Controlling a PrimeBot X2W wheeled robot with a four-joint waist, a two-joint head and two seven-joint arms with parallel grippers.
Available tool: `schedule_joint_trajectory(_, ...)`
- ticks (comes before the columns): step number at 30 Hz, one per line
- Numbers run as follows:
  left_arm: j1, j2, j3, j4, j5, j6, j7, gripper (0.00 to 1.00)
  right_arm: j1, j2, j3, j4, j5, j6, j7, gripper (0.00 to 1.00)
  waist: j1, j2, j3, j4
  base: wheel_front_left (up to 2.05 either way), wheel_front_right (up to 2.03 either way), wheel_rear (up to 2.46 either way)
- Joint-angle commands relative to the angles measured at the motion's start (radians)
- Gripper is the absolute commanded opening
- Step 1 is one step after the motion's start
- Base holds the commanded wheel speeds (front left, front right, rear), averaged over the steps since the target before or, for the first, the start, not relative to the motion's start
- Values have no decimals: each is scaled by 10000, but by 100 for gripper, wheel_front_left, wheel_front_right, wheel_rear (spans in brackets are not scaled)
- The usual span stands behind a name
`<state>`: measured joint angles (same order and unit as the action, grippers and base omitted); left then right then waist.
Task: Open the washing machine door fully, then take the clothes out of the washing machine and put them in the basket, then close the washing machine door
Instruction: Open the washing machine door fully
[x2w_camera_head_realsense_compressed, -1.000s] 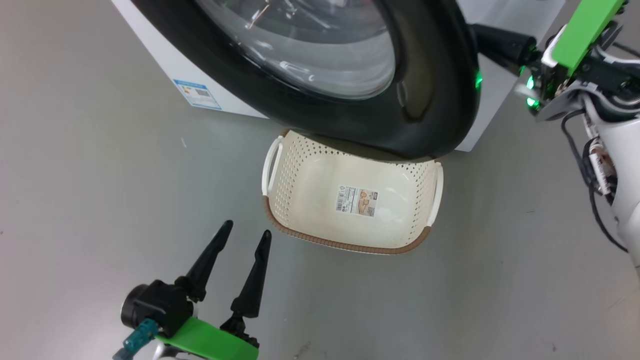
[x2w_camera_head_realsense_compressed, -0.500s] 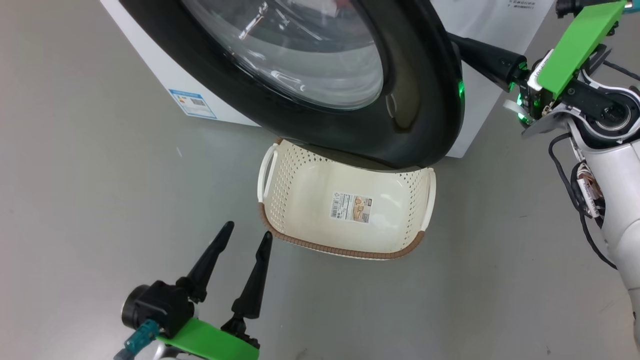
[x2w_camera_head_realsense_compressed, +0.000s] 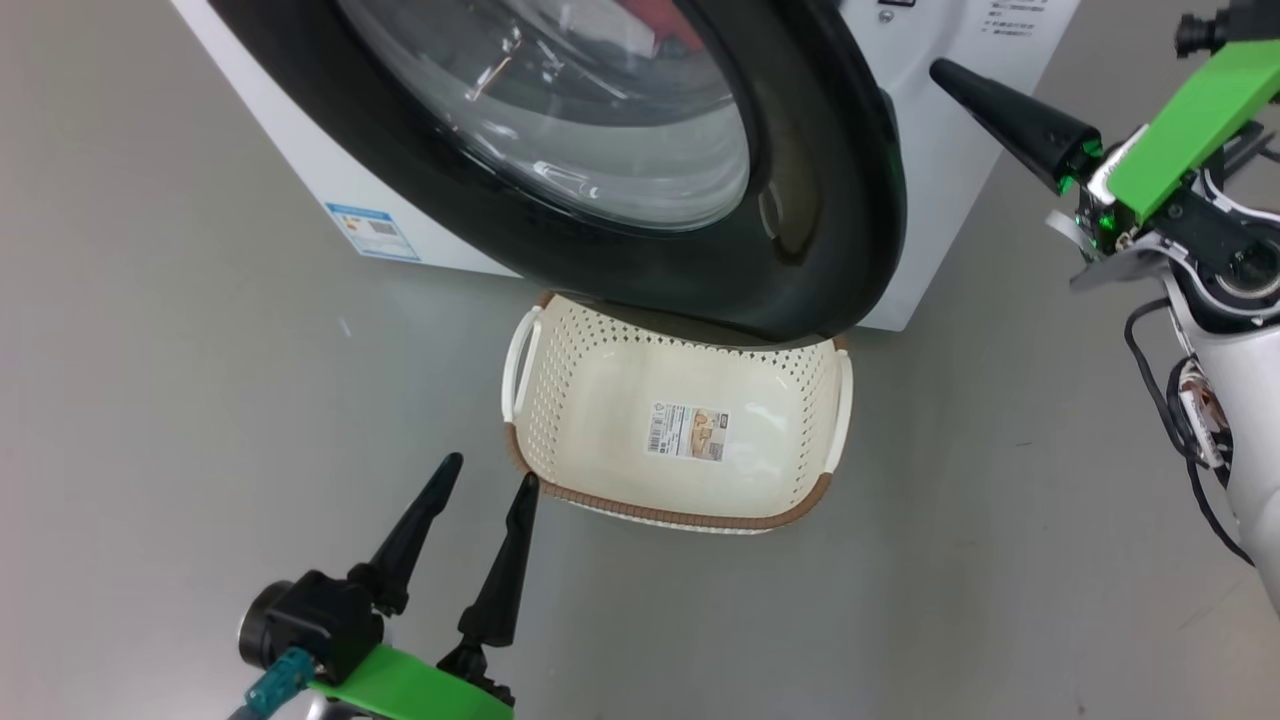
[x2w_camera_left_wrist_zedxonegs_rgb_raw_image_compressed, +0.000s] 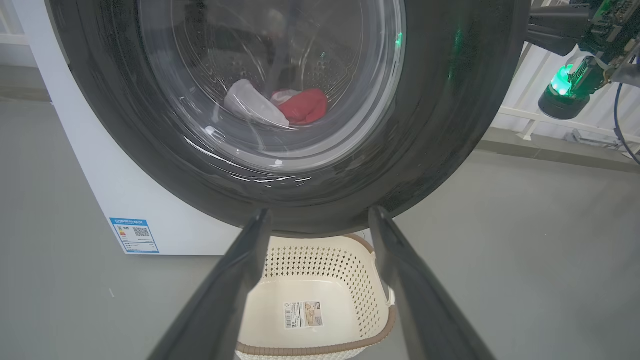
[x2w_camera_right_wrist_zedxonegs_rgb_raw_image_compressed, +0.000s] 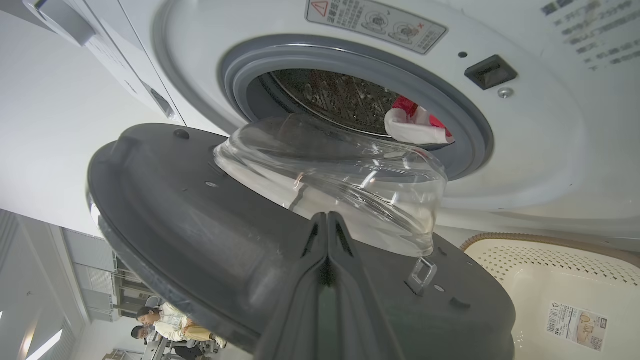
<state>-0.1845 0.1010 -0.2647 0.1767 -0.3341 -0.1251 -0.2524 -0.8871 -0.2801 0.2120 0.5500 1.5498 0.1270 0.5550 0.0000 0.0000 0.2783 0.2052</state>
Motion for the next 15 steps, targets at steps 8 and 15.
schedule_joint_trajectory(8, 232, 216, 556, -216, 114, -56, -93, 100, 1072, -260, 11, -760, -293, 37, -430, 0, 0, 0, -295, -344, 0, 0, 0)
schedule_joint_trajectory(15, 348, 290, 797, -271, 88, -56, -93, 100, 2394, -610, 167, -1530, -823, 37, -1225, 0, 0, 0, -418, -592, 0, 0, 0)
